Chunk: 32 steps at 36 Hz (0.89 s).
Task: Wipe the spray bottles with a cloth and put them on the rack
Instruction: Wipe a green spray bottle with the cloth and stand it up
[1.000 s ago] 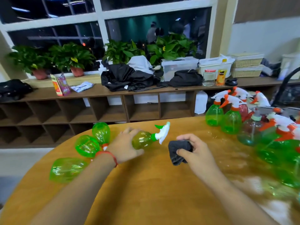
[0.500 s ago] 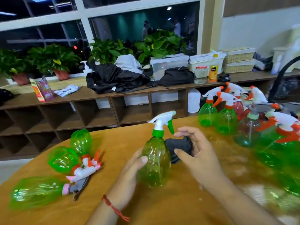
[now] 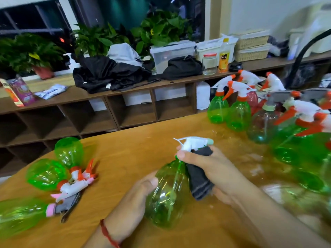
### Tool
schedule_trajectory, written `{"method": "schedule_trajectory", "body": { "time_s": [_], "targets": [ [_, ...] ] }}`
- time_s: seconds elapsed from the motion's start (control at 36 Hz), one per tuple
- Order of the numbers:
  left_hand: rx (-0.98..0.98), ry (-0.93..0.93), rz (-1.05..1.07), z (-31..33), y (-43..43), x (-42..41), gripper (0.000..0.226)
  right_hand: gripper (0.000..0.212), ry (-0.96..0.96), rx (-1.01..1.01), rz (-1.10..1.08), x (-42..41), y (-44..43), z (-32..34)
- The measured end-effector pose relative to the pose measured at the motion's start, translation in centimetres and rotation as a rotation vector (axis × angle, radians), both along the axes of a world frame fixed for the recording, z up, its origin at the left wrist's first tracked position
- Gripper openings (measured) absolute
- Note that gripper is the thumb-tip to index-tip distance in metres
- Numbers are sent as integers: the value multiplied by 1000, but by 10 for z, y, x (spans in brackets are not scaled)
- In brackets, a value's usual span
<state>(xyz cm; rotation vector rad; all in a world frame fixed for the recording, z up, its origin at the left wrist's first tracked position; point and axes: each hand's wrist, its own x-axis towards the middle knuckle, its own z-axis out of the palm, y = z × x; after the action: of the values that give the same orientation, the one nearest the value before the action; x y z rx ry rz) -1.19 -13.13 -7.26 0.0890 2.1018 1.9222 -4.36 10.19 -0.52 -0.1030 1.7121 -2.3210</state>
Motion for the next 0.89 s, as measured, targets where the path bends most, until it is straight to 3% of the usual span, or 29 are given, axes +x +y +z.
{"method": "schedule_trajectory", "body": {
  "time_s": [0.06,0.14,0.22,0.28,0.39,0.64,0.72,0.81,0.83,0.89],
  "targets": [
    [-27,49,-15,1,3,1,66,42,-3,-56,4,2,0,0],
    [37,151,-40,25,17,6,66,67,-2,-52,-26,4,-1,3],
    [38,252,-29,42,29,11,52,85,17,-57,-66,5,-6,3],
    [3,319,15,47,31,14,40,78,35,-61,-94,5,-7,4],
    [-107,396,42,43,34,13,41,45,81,-35,-117,4,-1,5],
    [-82,344,76,39,32,10,45,60,80,75,-184,4,-1,5],
    [23,284,169,39,28,7,53,43,13,51,-115,4,-2,3],
    [134,204,326,37,22,3,77,35,-120,-10,-128,1,-1,-4],
    [136,191,350,33,18,2,77,32,-143,-67,-138,-1,0,-6],
    [131,195,337,33,19,2,56,28,-143,-202,-131,-4,2,-9]
  ]
}}
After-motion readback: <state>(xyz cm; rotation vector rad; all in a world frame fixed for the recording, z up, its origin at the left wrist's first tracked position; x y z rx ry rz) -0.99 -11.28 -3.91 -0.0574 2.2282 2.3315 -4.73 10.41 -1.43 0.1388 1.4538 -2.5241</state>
